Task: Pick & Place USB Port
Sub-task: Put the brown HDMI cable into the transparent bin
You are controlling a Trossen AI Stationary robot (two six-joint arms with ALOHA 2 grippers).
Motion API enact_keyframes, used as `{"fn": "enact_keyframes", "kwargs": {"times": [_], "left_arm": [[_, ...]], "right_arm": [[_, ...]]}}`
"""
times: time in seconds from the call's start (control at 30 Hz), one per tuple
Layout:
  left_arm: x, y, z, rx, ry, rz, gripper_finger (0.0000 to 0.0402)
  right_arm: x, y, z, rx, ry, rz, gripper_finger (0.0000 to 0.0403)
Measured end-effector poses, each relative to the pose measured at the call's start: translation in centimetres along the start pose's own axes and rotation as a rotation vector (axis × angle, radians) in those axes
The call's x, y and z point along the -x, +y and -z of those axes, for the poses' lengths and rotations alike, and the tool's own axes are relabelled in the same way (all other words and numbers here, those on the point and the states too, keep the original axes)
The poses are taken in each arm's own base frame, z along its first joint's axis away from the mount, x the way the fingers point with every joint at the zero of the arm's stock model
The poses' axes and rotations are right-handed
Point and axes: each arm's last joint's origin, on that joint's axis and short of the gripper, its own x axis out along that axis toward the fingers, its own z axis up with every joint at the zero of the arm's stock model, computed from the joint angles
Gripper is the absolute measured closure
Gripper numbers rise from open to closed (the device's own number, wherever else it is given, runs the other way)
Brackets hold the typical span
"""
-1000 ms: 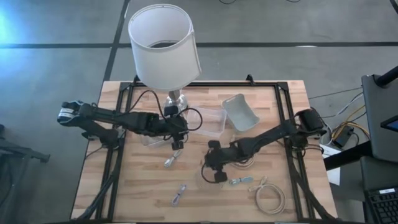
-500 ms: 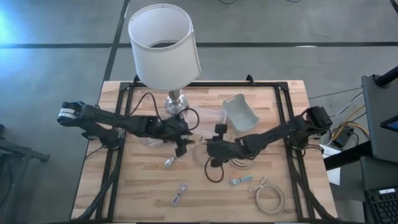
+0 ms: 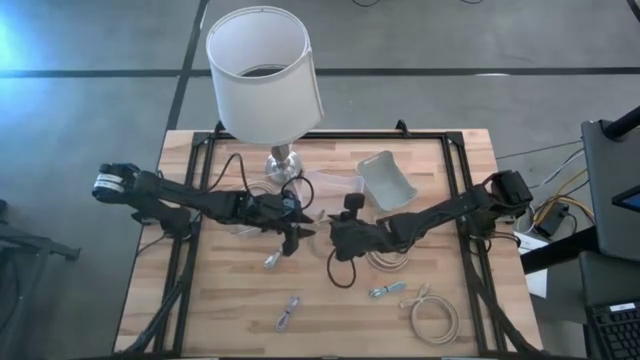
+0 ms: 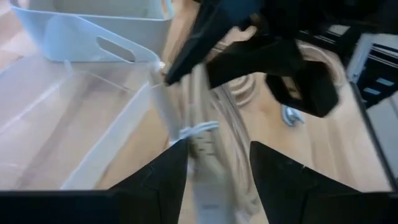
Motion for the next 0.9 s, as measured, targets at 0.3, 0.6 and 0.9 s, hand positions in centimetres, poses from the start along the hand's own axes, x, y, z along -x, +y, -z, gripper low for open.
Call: {"fn": "enact_keyframes", "kwargs": {"times": [0.3,0.6,0.9], "left_arm": [[0.0,0.1,0.0,-0.009,-0.013,-0.020,0.0227],[0.0,0.3,0.0,-0.034,-0.025,-0.068,0.0301],[0.0,0.4,0.1,-0.048,-0.031,-0.122,0.0326]], "right_arm": [[-0.1,-0.5,-0.8,0.017,-0.039,0.013,0.0358],[-0.5,-1.0,-0.9,-0.003,-0.050,0.028,0.0346],[-0.5,-1.1,-1.1,-0.009,-0.059,0.029,0.0301]]}}
